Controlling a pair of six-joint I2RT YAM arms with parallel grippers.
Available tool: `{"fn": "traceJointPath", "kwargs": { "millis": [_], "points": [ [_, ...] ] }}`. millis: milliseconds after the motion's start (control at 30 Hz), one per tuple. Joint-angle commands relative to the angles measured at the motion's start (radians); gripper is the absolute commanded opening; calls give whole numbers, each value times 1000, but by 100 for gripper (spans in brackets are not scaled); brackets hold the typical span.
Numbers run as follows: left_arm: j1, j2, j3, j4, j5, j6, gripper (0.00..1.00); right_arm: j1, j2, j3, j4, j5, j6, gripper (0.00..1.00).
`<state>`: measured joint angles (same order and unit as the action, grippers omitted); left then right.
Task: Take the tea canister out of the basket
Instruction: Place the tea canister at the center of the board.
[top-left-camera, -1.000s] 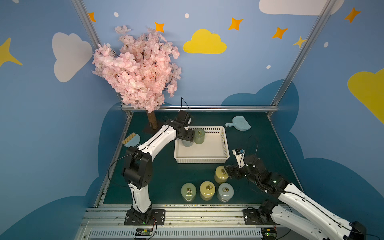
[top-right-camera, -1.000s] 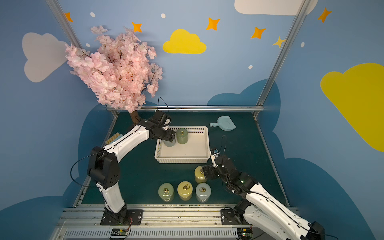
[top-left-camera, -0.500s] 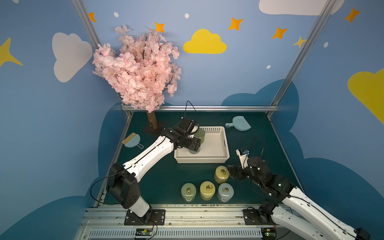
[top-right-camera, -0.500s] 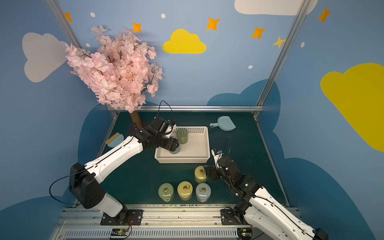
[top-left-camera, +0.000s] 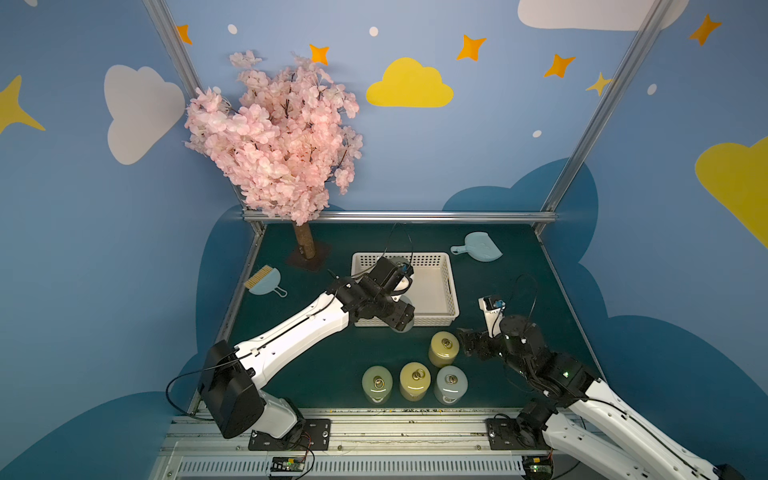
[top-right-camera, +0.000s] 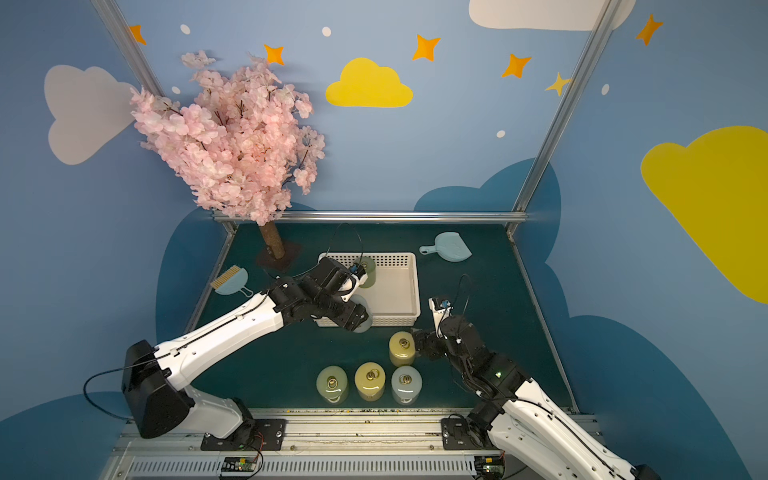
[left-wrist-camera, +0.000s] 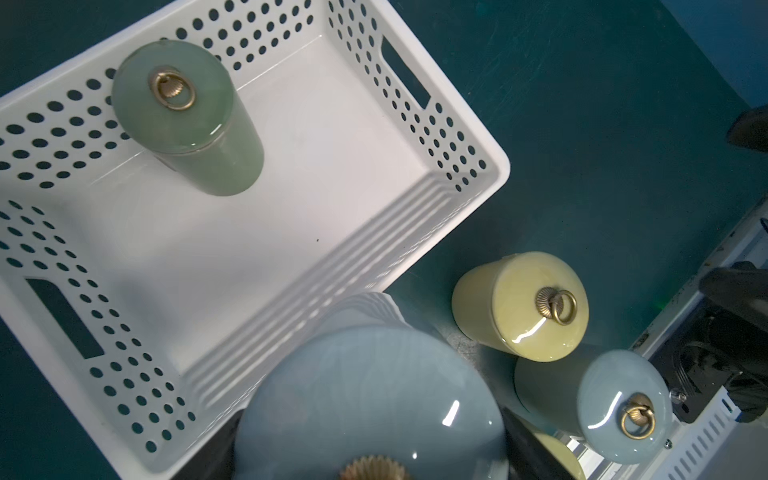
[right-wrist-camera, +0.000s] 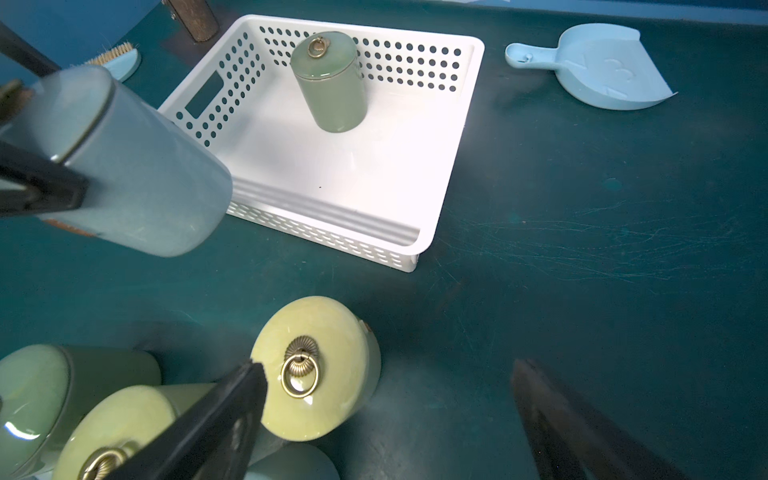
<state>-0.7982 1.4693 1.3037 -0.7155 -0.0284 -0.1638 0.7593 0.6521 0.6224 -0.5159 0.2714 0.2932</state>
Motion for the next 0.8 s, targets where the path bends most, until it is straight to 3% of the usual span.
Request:
{"fn": "traceJointPath", "kwargs": {
  "millis": [0,400,767],
  "points": [
    [-28,-37,3,64,9,7,44,-5,-24,2,-21,30,18,99],
    [-114,-24,-74,111,-15,-12,44,-5,-55,-3,-39,34,27,98],
    [-135,-5,-103,138,-19,-16,43,-5,-55,-9,-38,32,31,98]
  ]
}}
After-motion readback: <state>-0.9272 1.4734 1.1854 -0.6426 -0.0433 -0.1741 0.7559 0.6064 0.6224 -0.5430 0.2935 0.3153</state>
